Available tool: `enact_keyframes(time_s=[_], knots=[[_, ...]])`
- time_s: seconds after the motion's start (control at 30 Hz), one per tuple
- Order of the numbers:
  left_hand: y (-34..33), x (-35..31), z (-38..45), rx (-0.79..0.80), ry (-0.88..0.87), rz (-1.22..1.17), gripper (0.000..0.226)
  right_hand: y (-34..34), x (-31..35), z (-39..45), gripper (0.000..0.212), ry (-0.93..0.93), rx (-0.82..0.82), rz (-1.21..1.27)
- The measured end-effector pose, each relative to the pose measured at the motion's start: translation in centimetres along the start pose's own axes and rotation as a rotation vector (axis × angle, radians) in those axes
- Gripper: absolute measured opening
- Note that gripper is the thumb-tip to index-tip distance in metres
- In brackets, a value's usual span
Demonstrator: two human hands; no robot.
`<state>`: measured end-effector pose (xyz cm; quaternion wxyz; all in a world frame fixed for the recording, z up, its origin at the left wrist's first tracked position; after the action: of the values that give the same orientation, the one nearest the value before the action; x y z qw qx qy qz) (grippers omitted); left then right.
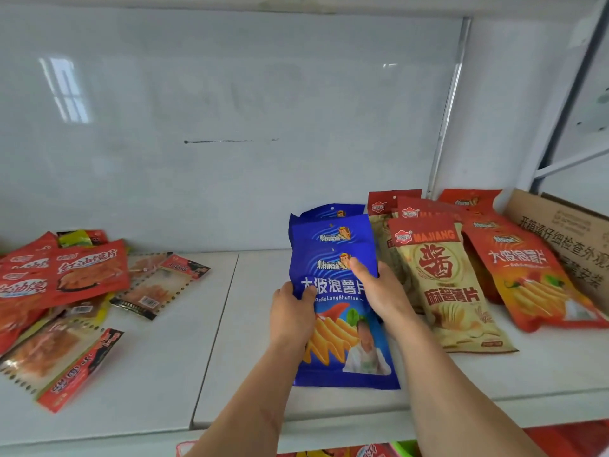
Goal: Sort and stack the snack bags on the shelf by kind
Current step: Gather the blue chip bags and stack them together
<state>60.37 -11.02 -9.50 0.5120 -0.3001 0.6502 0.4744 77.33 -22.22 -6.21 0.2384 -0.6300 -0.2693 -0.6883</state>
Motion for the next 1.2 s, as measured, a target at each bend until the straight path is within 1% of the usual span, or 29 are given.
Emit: enact_keyframes(time_s=[0.03, 0.17, 0.37, 0.57, 0.63, 0.7, 0.77, 0.83, 0.9, 0.97, 1.07, 1.13, 1.2], knots=[[-0.2, 0.0, 0.2, -0.016, -0.002, 0.016, 0.033, -0.1, 0.0, 0.2, 0.031, 0.018, 0.009, -0.02], [-0.5, -0.3, 1.1, -0.077, -0.009, 0.084, 0.034, 0.1, -0.7, 1.8, 0.041, 0.001, -0.042, -0.083], [-1.7, -0.7, 2.6, -0.112, -0.002, 0.155, 0.039, 0.7, -0.6, 3.9, 0.042, 0.028, -0.065, -0.143], [-2.6, -1.4, 3.6, -0.126, -0.003, 0.174, 0.041, 0.7, -0.5, 5.3, 0.047, 0.018, -0.059, -0.204], [-2.5, -1.4, 3.6, -0.126, 0.0, 0.155, 0.043, 0.8, -0.2, 5.2, 0.052, 0.02, -0.081, -0.242], [-2.2, -1.5, 3.2, -0.126, 0.004, 0.127, 0.044, 1.0, 0.2, 4.7, 0.068, 0.033, -0.116, -0.306], [-1.7, -1.6, 2.9, -0.119, 0.014, 0.105, 0.051, 1.2, 1.1, 4.1, 0.083, 0.079, -0.158, -0.422], [-1.0, -1.7, 2.4, -0.113, 0.027, 0.091, 0.058, 1.2, 2.4, 3.5, 0.087, 0.158, -0.202, -0.562], [0.0, -2.1, 1.8, -0.136, 0.015, 0.104, 0.059, 0.8, 3.7, 2.8, 0.081, 0.217, -0.232, -0.676], [1.7, -2.7, 0.9, -0.197, -0.026, 0.213, 0.053, -0.4, 5.1, 1.9, 0.073, 0.29, -0.22, -0.772], [4.7, -3.5, -0.6, -0.277, -0.104, 0.518, 0.041, -4.4, 6.9, 0.3, 0.051, 0.505, -0.106, -0.901], [6.8, -3.7, -1.5, -0.305, -0.165, 0.743, 0.037, -7.8, 7.3, -1.0, 0.039, 0.628, -0.019, -0.96], [8.9, -3.8, -2.1, -0.329, -0.231, 0.96, 0.036, -11.1, 7.3, -2.4, 0.031, 0.716, 0.051, -0.987]])
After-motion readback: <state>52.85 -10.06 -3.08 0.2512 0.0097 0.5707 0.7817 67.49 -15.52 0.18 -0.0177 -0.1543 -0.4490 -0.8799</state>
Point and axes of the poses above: each hand's wrist, its own z-axis towards the middle knuckle, its own y-axis out of the back of the hand, x = y × z, the point moved 9 cm from there along z, towards the middle knuckle, and after that the axes turned 7 degrees about z, right-handed, at the moved point
